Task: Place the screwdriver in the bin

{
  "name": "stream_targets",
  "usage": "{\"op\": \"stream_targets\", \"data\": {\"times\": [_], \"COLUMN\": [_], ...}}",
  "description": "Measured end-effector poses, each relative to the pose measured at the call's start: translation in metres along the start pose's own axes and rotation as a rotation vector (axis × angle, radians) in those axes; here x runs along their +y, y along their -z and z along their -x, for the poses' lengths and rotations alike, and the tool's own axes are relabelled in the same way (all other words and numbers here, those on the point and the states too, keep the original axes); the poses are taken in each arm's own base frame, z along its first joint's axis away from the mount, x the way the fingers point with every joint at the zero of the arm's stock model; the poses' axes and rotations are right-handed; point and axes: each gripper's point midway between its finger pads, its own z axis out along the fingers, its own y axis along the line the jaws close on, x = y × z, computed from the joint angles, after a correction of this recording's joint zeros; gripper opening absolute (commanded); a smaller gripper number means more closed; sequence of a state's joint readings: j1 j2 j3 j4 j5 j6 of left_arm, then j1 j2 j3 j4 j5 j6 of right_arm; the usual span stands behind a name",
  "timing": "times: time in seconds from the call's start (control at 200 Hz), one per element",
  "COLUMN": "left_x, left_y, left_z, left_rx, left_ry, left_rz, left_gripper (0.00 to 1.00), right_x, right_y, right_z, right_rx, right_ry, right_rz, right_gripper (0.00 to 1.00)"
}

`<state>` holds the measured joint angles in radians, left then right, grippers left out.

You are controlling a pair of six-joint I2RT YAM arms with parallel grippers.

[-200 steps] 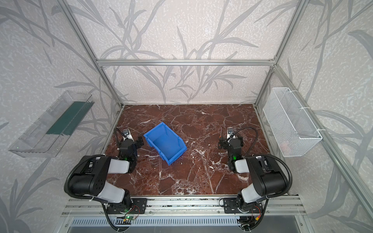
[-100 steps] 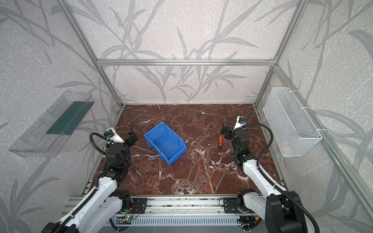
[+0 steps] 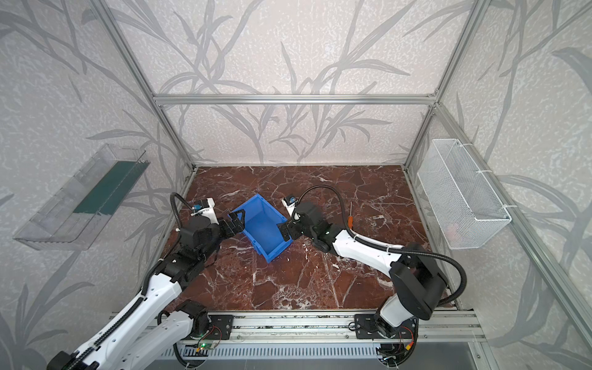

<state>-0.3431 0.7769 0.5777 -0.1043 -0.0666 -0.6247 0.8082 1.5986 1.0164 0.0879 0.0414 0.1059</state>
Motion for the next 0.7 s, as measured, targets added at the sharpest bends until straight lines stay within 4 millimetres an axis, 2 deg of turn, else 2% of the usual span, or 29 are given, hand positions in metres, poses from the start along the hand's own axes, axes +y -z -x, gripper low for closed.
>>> {"op": "stream_targets", "data": {"times": [0.1, 0.175, 0.305, 0.385, 0.545, 0.595, 0.7], "left_x": [-0.002, -0.003, -0.004, -0.006, -0.011, -0.013, -0.020], "left_y": [0.010, 0.014, 0.012, 0.010, 0.008, 0.008, 0.007], "left_z": [0.001, -0.001, -0.008, -0.012, -0.019, -0.021, -0.024], "left_rx": [0.001, 0.009, 0.041, 0.060, 0.099, 0.109, 0.126], "left_ry": [0.008, 0.008, 0.007, 0.006, 0.002, 0.000, -0.001], "left_rz": [-0.018, -0.027, -0.038, -0.047, -0.074, -0.086, -0.114], "left_gripper": [0.99, 0.99, 0.99, 0.99, 0.99, 0.99, 0.99], "right_x": [0.000, -0.003, -0.015, -0.024, -0.039, -0.048, -0.074], "right_y": [-0.023, -0.037, -0.057, -0.061, -0.058, -0.054, -0.042], "right_z": [-0.011, -0.016, -0.024, -0.027, -0.025, -0.018, -0.023], "right_rx": [0.062, 0.102, 0.160, 0.186, 0.184, 0.163, 0.173], "right_ry": [0.006, 0.007, 0.008, 0.000, -0.050, -0.066, -0.102], "right_rz": [-0.010, -0.037, -0.110, -0.166, -0.273, -0.311, -0.398], "right_gripper": [0.86, 0.71, 0.38, 0.25, 0.07, 0.06, 0.07]}}
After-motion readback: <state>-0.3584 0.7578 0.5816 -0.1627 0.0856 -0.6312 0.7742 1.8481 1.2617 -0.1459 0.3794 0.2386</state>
